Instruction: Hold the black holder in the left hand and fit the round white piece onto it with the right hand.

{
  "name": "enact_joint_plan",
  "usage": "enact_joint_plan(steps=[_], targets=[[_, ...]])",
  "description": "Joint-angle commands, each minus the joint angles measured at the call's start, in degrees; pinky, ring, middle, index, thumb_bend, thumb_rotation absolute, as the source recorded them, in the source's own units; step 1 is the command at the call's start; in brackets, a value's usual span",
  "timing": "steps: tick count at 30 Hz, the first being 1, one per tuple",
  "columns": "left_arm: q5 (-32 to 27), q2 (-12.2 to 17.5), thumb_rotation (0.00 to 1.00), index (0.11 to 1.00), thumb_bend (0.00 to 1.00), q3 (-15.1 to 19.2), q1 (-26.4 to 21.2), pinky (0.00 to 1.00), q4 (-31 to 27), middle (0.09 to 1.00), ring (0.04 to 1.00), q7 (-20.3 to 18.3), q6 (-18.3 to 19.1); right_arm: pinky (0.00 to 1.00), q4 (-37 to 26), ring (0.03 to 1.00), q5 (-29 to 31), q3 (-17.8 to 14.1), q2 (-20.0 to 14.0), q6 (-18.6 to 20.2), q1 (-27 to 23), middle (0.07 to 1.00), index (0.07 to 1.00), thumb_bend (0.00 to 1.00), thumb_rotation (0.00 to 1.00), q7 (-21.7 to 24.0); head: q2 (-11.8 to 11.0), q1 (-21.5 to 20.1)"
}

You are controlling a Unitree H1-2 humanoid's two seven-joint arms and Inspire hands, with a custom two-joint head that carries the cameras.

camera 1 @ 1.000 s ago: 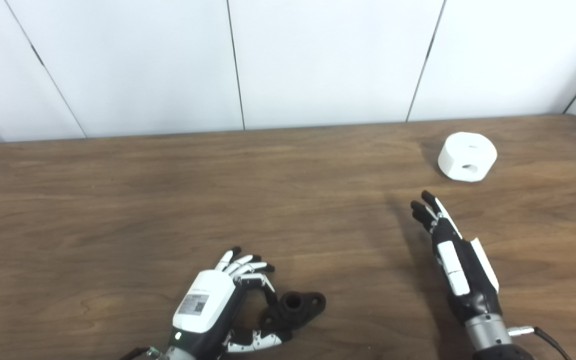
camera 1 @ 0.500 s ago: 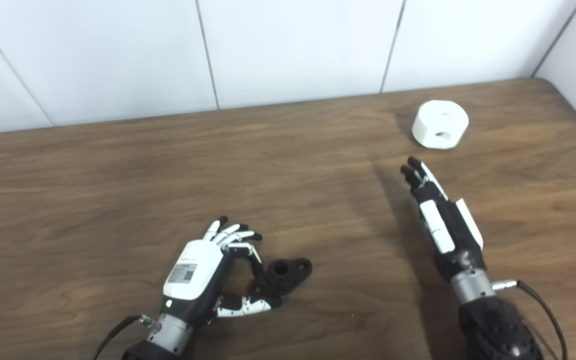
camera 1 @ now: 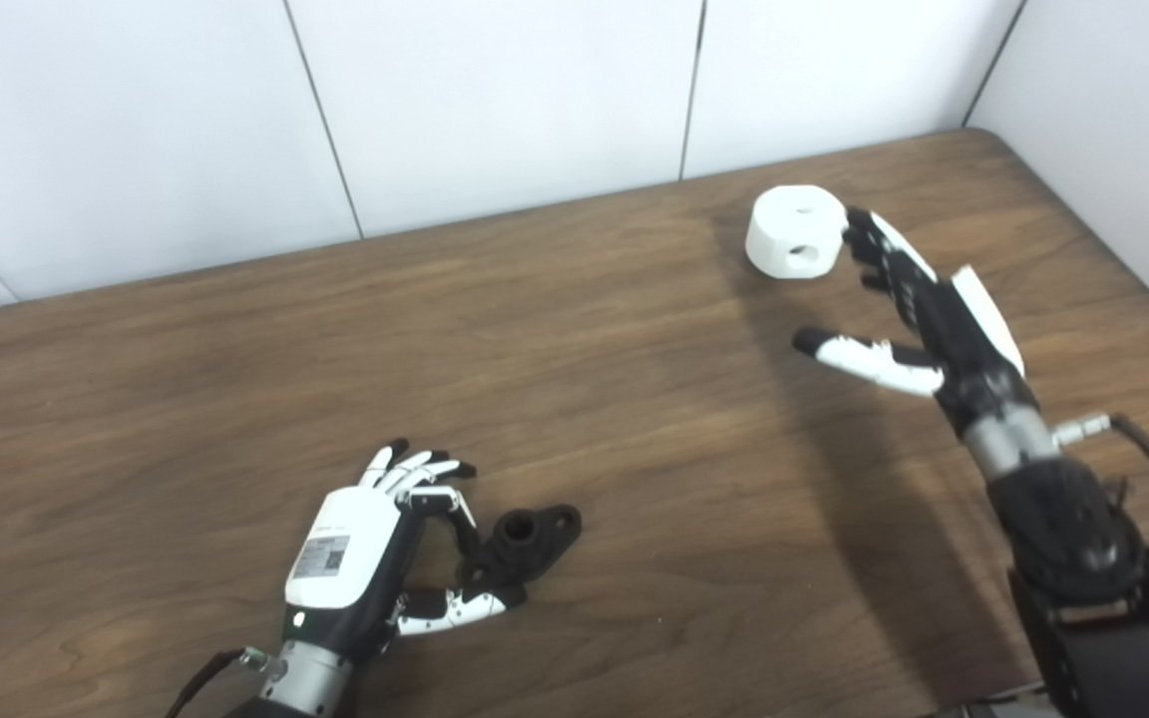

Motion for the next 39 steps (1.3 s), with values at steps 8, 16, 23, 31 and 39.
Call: enact_joint_plan(steps=[8, 16, 23, 31, 39], targets=[[1.63, 1.37, 0.05, 0.487, 0.52, -0.12, 1.07, 0.97, 0.79, 0.789, 0.858, -2.49, 1.63, 0.89, 4.02, 0.897, -8.86, 1.15, -6.93, 0.95, -9.49, 0.897, 0.882, 0.8, 0.39, 1.43, -2.77, -1.68], [1.51, 1.61, 0.05, 0.486, 0.52, -0.02, 1.89, 0.93, 1.42, 0.767, 0.836, -0.54, 0.11, 0.91, 10.5, 0.935, -13.31, 3.87, -10.29, 3.82, -16.84, 0.92, 0.875, 0.79, 0.35, 3.8, -5.51, -1.44], [2.14, 1.55, 0.05, 0.486, 0.52, -0.22, 2.25, 0.92, 1.25, 0.763, 0.826, -0.52, 0.14, 0.89, 17.62, 0.933, -14.39, 5.24, -12.44, 2.1, -20.95, 0.927, 0.865, 0.82, 0.31, 3.95, -6.57, 0.05], [2.24, 1.66, 0.05, 0.486, 0.52, -0.24, 2.61, 0.91, 0.81, 0.768, 0.827, -1.25, 0.76, 0.88, 24.15, 0.948, -15.64, 7.14, -13.88, 1.18, -24.2, 0.933, 0.855, 0.87, 0.28, 3.75, -8.5, -0.03], [2.33, 1.76, 0.05, 0.487, 0.52, -0.36, 3.25, 0.9, 0.51, 0.769, 0.83, -1.1, 0.5, 0.9, 28.22, 0.946, -17.15, 8.94, -15.56, 1.64, -26.28, 0.933, 0.85, 0.9, 0.26, 4.17, -9.6, 1.06]])
